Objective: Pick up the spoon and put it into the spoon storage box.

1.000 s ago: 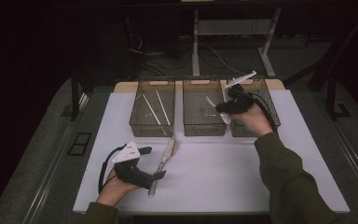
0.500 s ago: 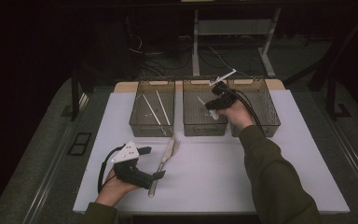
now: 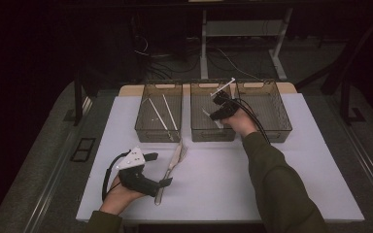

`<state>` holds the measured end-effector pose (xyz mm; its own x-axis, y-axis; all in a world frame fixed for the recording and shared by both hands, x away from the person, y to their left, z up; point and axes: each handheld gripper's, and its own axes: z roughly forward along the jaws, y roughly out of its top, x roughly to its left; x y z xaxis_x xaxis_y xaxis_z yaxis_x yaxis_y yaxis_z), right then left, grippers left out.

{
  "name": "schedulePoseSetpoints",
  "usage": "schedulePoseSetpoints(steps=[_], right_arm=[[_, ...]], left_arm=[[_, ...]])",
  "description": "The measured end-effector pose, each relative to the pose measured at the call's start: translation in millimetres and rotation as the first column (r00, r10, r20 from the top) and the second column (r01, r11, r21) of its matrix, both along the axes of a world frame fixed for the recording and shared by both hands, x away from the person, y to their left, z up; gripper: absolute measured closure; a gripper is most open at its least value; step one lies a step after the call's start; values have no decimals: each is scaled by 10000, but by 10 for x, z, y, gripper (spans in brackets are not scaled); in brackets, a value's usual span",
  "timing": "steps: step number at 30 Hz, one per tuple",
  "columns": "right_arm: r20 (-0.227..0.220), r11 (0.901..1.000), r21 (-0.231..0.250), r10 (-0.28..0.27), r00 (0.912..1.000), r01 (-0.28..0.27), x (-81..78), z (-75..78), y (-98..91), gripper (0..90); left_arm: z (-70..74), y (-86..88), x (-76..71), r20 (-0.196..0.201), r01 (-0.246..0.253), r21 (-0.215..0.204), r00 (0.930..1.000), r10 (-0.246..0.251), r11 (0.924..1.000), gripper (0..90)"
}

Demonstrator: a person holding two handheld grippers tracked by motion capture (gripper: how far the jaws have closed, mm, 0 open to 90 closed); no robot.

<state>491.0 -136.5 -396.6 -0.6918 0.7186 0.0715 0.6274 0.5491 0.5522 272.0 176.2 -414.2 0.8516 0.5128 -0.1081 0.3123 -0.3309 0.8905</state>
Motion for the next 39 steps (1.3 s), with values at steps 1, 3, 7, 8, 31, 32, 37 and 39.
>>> schedulePoseSetpoints(steps=[1, 3, 7, 8, 31, 32, 37, 39], right_arm=[[-22, 10000, -47, 7, 10000, -7, 2, -2, 2, 809], [-103, 10000, -45, 57, 9999, -58, 3, -10, 5, 805], [-136, 9998, 167, 72, 9999, -69, 4, 0, -9, 778], [-132, 9996, 279, 56, 9999, -52, 8, 3, -19, 770], [526, 9763, 2157, -284, 9982, 164, -242, 288, -371, 443], [631, 9751, 2211, -296, 9976, 149, -270, 297, -390, 429], [1104, 9689, 2473, -192, 9937, -88, -430, 343, -494, 389], [1328, 9632, 2684, -190, 9910, -175, -519, 366, -562, 383]], left_arm=[[0, -1, -1, 1, 0, -6, 10000, 0, 10000, 0], [2, 0, -2, 1, 0, -10, 10000, 0, 10000, 0], [2, 2, -3, -7, -6, -12, 10000, 6, 10000, 0], [2, 1, -3, -3, -9, -16, 10000, 9, 10000, 0], [-14, 77, -5, 19, -320, 91, 9995, 320, 9994, 0], [-14, 77, -5, 19, -320, 91, 9995, 320, 9994, 0], [-30, 97, -8, -56, -375, 80, 9993, 376, 9993, 0], [-31, 102, -9, -64, -392, 87, 9992, 392, 9992, 0]])
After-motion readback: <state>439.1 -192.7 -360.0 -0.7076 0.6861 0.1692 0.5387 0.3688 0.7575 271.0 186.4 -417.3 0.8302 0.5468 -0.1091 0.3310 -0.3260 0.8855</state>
